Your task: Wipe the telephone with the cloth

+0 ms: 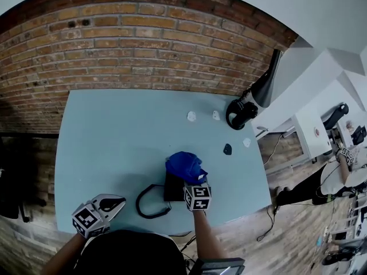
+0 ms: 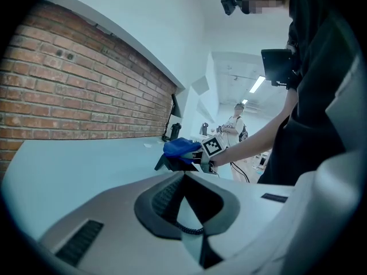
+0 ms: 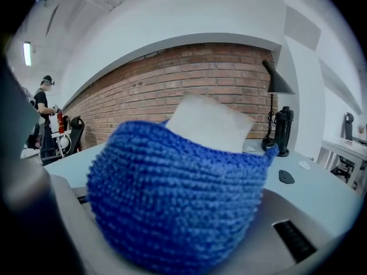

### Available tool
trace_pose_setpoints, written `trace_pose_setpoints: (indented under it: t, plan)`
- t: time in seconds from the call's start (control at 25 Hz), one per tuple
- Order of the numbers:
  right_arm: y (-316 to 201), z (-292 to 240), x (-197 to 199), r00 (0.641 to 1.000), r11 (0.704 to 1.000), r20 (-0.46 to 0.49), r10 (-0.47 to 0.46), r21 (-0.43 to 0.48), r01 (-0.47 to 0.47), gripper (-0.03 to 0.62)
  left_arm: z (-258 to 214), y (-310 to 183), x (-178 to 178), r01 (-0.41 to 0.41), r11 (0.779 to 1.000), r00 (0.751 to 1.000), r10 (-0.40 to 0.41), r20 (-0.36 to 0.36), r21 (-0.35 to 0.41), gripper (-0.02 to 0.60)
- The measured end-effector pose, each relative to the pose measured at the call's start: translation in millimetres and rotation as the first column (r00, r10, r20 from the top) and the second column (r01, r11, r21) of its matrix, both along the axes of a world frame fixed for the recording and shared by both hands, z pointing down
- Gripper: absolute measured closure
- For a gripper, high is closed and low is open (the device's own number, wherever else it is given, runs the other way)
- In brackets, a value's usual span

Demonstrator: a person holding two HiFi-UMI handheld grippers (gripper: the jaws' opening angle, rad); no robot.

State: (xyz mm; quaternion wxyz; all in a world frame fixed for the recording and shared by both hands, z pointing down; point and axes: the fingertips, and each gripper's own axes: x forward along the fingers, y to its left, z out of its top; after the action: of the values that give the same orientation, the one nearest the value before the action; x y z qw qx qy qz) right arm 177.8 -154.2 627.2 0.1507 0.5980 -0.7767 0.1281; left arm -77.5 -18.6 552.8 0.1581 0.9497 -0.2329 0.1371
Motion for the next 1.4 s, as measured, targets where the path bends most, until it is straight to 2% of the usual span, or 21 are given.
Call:
trace_pose_setpoints:
  t: [1.4]
  plan:
    - [46.8,22.1,-8.0,0.998,0.998,0.03,0.064,-0.013,-0.064,0.464,7.5,7.0,-0.4,-0.004,1.0,1.0,0.004,-0.006,-0.014,0.56]
